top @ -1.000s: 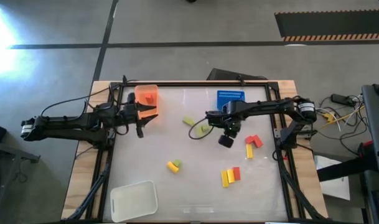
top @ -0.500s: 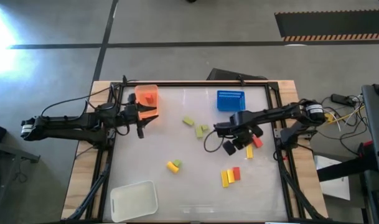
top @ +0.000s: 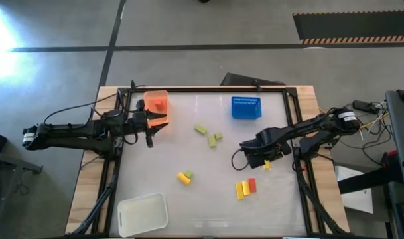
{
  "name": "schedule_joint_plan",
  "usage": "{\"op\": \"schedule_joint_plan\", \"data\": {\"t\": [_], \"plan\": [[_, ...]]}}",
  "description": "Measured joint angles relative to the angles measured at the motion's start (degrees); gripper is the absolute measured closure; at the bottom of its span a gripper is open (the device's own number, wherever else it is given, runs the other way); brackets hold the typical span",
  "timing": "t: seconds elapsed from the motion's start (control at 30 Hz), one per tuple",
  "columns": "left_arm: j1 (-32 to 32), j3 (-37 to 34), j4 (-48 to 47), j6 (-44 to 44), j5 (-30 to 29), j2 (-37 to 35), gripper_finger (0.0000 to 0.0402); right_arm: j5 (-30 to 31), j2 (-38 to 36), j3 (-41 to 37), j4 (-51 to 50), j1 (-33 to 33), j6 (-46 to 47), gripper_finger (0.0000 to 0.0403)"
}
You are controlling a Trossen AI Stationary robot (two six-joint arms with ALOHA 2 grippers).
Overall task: Sort & place blocks by color
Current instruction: Put the yellow wooden block into the blue basket
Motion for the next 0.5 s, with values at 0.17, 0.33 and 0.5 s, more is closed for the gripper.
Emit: {"op": "schedule_joint_plan", "data": {"t": [0.17,0.33,0.5], "plan": [[0.0,0.0,-0.1,0.02,0.0,0.16,0.0258,0.53,-0.56,-3.23,4.43,0.0,0.73,0.02],[0.0,0.0,-0.06,0.0,0.0,0.16,0.0258,1.9,0.36,-4.35,6.86,-0.03,0.47,0.02],[0.0,0.0,-0.04,0.02,-0.01,0.11,0.0258,3.12,1.59,-4.43,7.76,-0.03,-0.18,0.02]]}}
